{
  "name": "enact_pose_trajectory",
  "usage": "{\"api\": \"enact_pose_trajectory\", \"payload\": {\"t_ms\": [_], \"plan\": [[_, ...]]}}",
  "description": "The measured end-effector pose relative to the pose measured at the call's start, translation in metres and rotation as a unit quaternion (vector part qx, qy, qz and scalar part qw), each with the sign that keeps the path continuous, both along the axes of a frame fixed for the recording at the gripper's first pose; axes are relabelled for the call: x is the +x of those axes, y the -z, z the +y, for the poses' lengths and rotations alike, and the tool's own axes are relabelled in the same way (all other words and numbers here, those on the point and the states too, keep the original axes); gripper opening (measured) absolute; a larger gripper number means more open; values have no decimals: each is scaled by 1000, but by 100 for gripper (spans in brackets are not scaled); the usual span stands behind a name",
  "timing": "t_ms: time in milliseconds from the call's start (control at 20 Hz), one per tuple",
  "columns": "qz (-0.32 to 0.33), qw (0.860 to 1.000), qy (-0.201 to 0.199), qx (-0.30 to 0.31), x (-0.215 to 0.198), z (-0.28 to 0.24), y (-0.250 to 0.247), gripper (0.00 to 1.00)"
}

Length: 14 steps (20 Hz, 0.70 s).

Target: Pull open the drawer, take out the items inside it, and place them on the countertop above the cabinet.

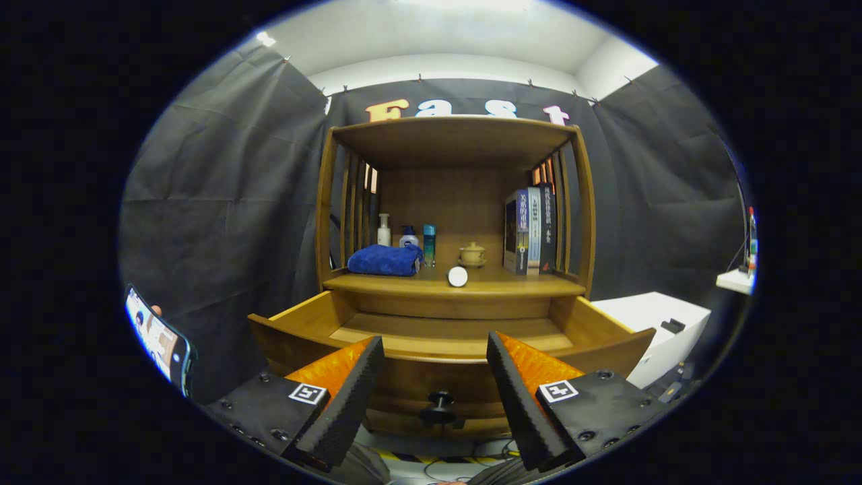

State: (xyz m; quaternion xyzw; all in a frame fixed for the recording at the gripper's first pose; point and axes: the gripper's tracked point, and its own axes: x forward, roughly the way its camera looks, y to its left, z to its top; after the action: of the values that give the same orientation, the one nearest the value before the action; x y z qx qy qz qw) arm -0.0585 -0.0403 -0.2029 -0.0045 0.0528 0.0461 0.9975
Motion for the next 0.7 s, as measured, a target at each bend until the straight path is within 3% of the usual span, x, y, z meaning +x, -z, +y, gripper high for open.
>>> {"api": "enact_pose_trajectory", "payload": {"t_ms": [250,700], "plan": [[36,999,20,0,7,-5,48,98],[67,996,43,31,23,-8,69,97]]}}
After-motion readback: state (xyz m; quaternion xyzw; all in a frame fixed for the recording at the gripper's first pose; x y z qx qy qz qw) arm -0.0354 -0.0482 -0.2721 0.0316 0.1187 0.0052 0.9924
